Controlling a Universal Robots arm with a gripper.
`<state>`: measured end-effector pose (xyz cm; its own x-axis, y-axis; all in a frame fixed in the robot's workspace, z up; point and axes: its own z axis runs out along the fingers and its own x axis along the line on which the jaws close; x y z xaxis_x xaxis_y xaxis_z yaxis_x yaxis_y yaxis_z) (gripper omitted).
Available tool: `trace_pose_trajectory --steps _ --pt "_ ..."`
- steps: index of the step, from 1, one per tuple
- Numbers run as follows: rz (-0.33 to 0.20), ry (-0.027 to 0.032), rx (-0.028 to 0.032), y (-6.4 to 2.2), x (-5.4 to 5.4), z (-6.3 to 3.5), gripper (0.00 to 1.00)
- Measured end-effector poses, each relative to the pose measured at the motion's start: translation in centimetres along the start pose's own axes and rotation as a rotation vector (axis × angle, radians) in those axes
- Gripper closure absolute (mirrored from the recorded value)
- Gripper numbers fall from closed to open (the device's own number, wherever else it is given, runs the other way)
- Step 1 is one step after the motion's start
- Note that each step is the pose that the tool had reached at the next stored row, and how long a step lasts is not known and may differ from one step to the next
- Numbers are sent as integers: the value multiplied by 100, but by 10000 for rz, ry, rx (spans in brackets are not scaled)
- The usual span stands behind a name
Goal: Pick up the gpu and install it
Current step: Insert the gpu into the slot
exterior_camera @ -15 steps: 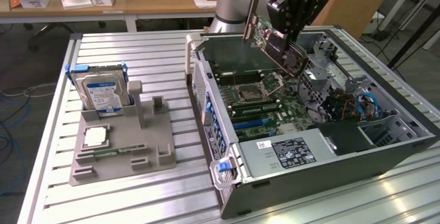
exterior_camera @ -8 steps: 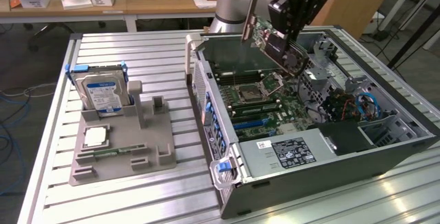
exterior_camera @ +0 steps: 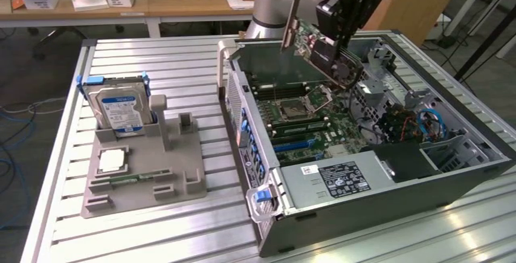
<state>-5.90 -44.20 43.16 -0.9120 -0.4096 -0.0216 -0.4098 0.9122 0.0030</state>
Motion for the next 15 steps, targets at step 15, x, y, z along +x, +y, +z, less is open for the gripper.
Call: trace_pose_trajectory --steps 15 --pt "-904 3 -19 -1 -3 1 74"
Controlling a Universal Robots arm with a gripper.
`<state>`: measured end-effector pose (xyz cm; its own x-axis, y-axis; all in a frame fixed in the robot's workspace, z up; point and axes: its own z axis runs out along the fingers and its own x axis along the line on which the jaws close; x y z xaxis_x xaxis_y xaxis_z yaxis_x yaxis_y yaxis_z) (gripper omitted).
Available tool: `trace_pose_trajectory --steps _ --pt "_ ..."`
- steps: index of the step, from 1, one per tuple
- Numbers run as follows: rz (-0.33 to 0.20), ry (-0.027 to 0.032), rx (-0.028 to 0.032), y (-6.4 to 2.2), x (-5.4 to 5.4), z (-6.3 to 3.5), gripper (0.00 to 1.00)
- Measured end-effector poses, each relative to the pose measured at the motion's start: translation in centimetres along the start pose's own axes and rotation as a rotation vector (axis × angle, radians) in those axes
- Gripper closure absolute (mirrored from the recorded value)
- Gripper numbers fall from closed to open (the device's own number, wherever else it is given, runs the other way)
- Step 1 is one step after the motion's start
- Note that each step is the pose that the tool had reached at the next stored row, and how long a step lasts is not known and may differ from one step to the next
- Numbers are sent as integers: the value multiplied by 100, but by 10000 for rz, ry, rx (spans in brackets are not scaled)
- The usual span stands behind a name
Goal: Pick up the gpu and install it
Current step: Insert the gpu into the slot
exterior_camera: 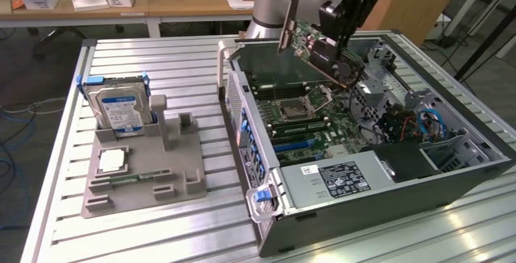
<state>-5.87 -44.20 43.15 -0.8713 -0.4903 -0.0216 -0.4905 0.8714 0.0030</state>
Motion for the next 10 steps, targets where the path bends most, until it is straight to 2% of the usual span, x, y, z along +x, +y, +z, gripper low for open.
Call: trace_pose_trajectory --steps 10 --pt "-592 1 -13 -1 -1 1 74"
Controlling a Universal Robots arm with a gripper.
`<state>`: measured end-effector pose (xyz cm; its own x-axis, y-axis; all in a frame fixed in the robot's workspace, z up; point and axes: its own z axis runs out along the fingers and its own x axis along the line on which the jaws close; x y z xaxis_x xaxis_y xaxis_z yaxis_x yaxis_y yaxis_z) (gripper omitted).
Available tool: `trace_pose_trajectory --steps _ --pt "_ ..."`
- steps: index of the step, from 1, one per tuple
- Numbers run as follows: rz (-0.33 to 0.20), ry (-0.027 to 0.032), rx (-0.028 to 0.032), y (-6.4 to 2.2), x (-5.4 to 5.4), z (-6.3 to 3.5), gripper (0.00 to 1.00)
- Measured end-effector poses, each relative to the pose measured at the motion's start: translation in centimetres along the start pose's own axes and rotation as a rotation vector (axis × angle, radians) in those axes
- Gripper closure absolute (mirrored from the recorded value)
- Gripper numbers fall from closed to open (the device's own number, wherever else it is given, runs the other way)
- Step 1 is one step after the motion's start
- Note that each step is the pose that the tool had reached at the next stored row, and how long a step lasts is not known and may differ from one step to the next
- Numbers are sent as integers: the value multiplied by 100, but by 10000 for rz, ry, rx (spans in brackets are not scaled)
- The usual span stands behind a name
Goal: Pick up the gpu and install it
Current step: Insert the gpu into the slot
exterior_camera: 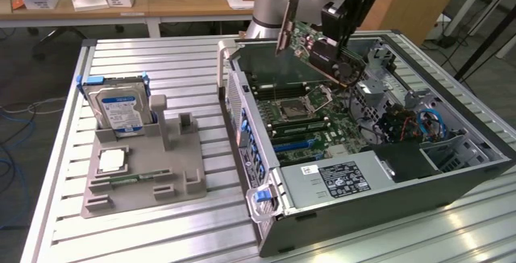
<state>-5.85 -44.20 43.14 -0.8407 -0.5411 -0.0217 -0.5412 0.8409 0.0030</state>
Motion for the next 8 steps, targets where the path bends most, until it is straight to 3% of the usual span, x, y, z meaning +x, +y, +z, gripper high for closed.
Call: trace_pose_trajectory --steps 8 --pt "-459 1 -10 0 0 1 74"
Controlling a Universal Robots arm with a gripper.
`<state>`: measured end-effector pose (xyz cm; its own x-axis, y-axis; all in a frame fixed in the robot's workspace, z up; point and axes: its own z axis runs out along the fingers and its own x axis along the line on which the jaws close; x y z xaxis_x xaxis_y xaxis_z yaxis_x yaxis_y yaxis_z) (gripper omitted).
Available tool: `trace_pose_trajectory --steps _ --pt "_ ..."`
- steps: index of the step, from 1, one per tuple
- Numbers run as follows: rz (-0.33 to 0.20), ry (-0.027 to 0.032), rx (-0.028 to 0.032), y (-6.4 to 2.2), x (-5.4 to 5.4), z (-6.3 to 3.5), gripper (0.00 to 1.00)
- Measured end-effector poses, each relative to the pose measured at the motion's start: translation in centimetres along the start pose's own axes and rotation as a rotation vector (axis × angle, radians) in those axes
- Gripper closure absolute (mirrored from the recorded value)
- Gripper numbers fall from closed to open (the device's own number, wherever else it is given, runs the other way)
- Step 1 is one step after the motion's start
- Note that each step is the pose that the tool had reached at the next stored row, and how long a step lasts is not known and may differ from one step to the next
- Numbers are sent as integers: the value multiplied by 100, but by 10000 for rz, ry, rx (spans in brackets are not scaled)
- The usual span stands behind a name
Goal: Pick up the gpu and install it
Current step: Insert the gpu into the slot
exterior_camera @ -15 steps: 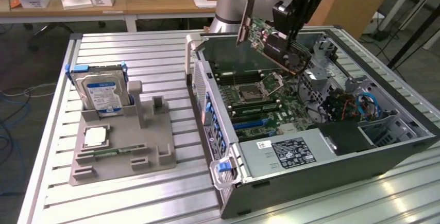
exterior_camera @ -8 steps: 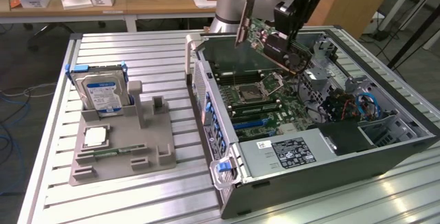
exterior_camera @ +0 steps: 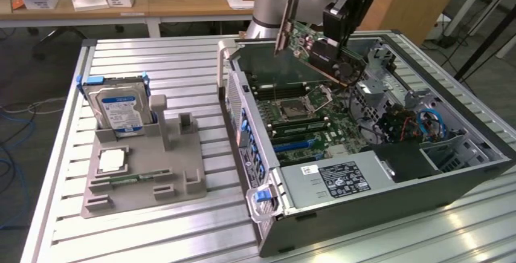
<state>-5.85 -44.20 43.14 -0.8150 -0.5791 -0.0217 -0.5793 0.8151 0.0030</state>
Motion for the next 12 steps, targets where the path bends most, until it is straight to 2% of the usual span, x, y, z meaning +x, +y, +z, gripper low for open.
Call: trace_pose_trajectory --steps 12 --pt "-645 3 -14 0 0 1 74"
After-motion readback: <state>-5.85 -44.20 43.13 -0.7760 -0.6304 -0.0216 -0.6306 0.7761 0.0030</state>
